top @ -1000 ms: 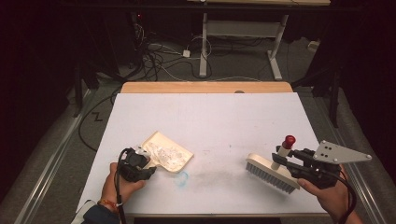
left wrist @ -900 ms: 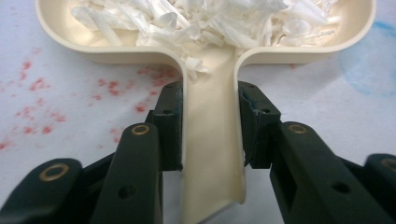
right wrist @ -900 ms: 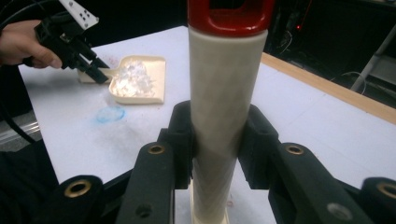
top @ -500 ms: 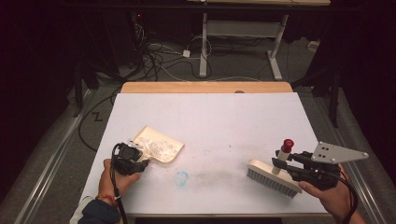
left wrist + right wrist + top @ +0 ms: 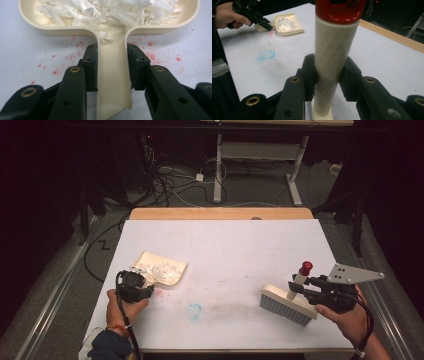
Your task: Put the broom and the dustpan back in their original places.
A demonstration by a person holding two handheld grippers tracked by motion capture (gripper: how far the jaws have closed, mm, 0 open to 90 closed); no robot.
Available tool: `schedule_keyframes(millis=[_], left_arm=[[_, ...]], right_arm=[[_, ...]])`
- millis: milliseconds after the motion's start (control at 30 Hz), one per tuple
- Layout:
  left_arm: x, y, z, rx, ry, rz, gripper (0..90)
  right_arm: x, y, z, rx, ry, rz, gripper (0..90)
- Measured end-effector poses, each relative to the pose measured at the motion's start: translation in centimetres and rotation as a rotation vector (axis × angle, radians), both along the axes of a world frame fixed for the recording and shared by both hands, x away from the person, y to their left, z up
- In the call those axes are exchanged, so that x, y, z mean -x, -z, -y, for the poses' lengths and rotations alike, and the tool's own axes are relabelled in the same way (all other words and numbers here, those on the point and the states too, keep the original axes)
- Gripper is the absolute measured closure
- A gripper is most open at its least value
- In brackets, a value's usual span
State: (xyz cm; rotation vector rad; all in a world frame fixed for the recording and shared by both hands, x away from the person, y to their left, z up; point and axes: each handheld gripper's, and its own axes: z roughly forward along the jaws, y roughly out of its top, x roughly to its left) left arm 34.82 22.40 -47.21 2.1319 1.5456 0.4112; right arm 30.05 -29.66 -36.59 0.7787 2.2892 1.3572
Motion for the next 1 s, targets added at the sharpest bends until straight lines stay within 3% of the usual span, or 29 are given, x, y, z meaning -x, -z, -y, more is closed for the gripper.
schedule_keyframes(millis=[133,433,600,633,700,800,933,1000], left_arm=[[0.5,0.1,0.8,0.007,0.01,0.006,55.1],[1.6,0.3,1.9,0.037,0.076,0.011,47.7],[2.3,0.2,2.3,0.017,0.121,0.026,45.6],[2.5,0.1,2.4,-0.013,0.135,0.027,45.7],[2.9,0.0,2.7,-0.048,0.154,0.058,43.8],[3.6,-0.3,2.6,-0.023,0.202,0.118,38.0],[5.1,-0.7,2.8,-0.036,0.269,0.258,27.9],[6.0,-0.7,3.1,-0.042,0.325,0.327,24.7]], right_arm=[[-1.4,0.0,0.0,0.006,0.038,-0.011,67.5],[-5.5,0.2,-0.7,0.026,0.136,-0.019,63.3],[-8.3,0.9,-1.4,0.036,0.212,-0.041,61.5],[-8.7,1.1,-1.4,0.035,0.221,-0.049,61.5],[-9.6,1.4,-1.5,0.036,0.242,-0.064,61.2],[-10.6,1.9,-1.6,0.042,0.275,-0.072,60.8],[-11.4,2.2,-1.9,0.05,0.298,-0.062,60.5],[-11.7,2.3,-2.1,0.048,0.328,-0.037,60.4]])
